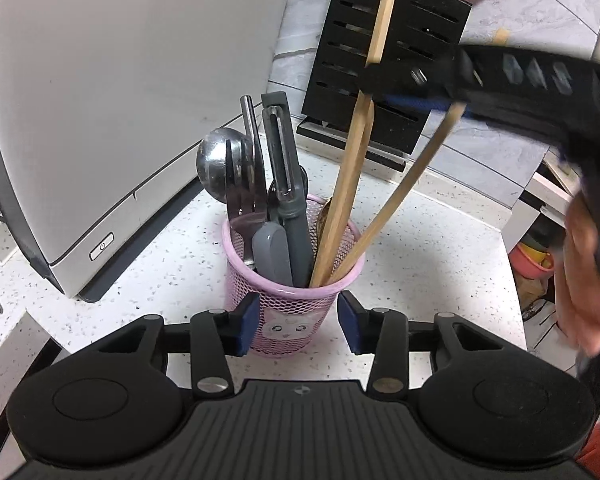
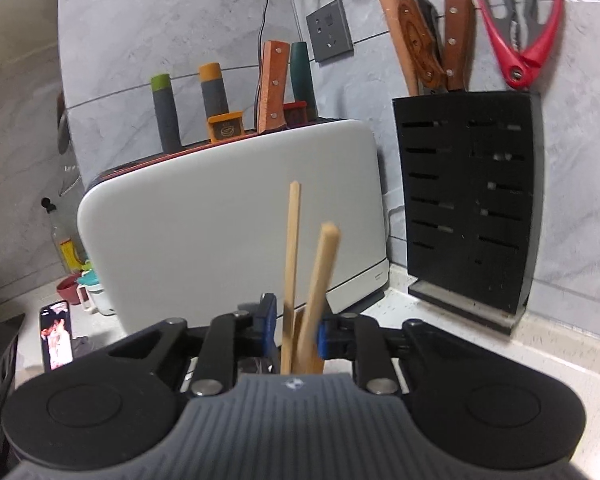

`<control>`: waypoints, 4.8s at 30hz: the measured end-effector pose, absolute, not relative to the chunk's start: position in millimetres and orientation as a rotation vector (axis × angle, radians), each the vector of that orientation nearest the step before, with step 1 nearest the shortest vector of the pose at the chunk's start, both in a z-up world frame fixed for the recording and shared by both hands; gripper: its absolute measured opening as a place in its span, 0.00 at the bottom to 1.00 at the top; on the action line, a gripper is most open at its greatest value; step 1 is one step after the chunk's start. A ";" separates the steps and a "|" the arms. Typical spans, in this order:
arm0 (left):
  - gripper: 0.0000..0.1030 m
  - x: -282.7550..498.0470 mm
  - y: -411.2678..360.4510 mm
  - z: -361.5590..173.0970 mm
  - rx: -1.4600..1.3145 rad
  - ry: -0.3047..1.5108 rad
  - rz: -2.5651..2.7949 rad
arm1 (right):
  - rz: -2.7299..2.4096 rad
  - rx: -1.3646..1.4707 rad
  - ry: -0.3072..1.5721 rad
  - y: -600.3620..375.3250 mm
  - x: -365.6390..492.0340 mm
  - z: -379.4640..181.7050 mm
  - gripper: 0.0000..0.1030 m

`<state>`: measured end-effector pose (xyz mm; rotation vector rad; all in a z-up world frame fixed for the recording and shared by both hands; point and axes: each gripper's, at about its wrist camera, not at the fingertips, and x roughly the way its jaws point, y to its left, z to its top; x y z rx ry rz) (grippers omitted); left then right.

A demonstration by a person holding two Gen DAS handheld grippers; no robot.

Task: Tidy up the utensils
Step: 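Lower the chopsticks into the pink cup with the right gripper, then open the right gripper and turn it down toward the floor, then lower the right gripper to the metal whisk on the floor and grasp its handle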

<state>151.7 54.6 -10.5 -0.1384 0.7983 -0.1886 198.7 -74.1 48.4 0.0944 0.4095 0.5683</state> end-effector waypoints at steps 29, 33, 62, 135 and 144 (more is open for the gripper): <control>0.76 137.4 66.0 -21.5 -0.104 0.727 -0.304 | 0.406 -0.097 0.364 -63.2 169.7 96.1 0.56; 0.81 130.9 61.7 -25.6 -0.096 0.718 -0.311 | 0.376 -0.097 0.332 -89.7 135.0 94.5 0.58; 0.92 144.4 -3.6 -47.2 0.117 0.501 0.033 | -0.102 0.180 0.756 -396.8 81.8 -205.8 0.63; 1.00 238.8 -96.1 -70.3 0.042 0.655 0.909 | 0.133 -0.100 1.212 -445.8 375.2 -850.2 0.40; 1.00 241.3 -87.9 -71.7 0.029 0.664 0.883 | 0.083 -0.049 1.151 -470.2 343.3 -801.9 0.38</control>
